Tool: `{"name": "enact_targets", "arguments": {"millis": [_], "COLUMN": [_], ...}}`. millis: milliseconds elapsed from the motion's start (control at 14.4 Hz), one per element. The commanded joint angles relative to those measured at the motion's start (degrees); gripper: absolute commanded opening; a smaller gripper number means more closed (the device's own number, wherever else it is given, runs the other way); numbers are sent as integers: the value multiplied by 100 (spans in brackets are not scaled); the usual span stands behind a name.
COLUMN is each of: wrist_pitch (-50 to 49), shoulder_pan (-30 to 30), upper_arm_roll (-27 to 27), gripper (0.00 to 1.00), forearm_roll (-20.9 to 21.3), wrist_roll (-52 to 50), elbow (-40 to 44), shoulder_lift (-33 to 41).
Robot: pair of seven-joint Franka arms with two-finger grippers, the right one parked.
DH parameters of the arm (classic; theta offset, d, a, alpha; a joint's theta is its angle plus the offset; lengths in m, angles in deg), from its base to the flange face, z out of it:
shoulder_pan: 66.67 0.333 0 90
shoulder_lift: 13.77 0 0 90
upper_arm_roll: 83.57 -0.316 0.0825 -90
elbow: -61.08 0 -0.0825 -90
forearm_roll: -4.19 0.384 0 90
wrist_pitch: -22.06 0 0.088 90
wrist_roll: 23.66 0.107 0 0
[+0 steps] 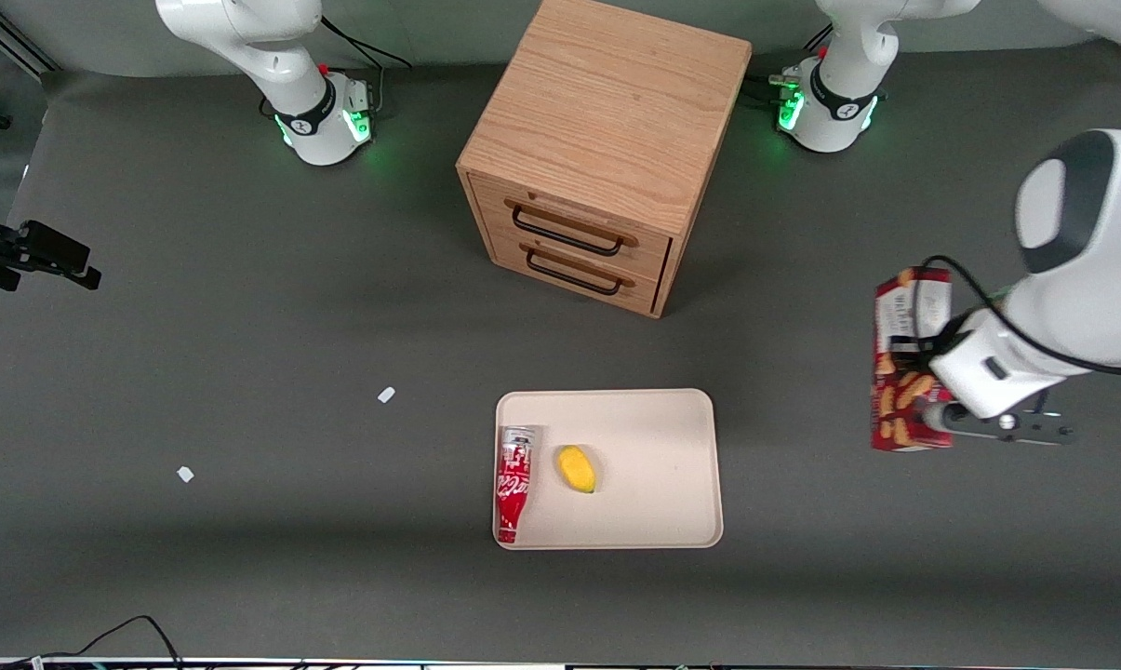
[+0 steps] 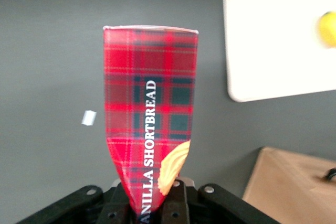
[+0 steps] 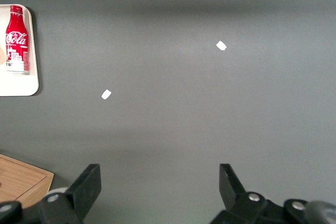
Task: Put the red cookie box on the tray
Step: 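Carry the box over the cream tray and lower it onto the tray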
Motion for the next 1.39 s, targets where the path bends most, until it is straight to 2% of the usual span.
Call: {"name": "enact_targets", "arguments": {"millis": [0,139,277,624,1248,1317], "wrist_pitch": [63,440,985,2268,2728,2728], "shoulder_pan": [-238,-527,-747,-1126,-1205,-1197], "upper_arm_roll": [316,343,334,290,273,273], "gripper": [0,0,0,0,0,66], "forearm_roll": [-15,3,116,661,820,846], "wrist_roll": [-952,-1252,-1350,-1903,-2132,-2115], "elbow": [1022,1401,1420,1385,1332,1315], "shoulder_lift": [-1003,-1600,-2014,-2955,-3291,-3291]}}
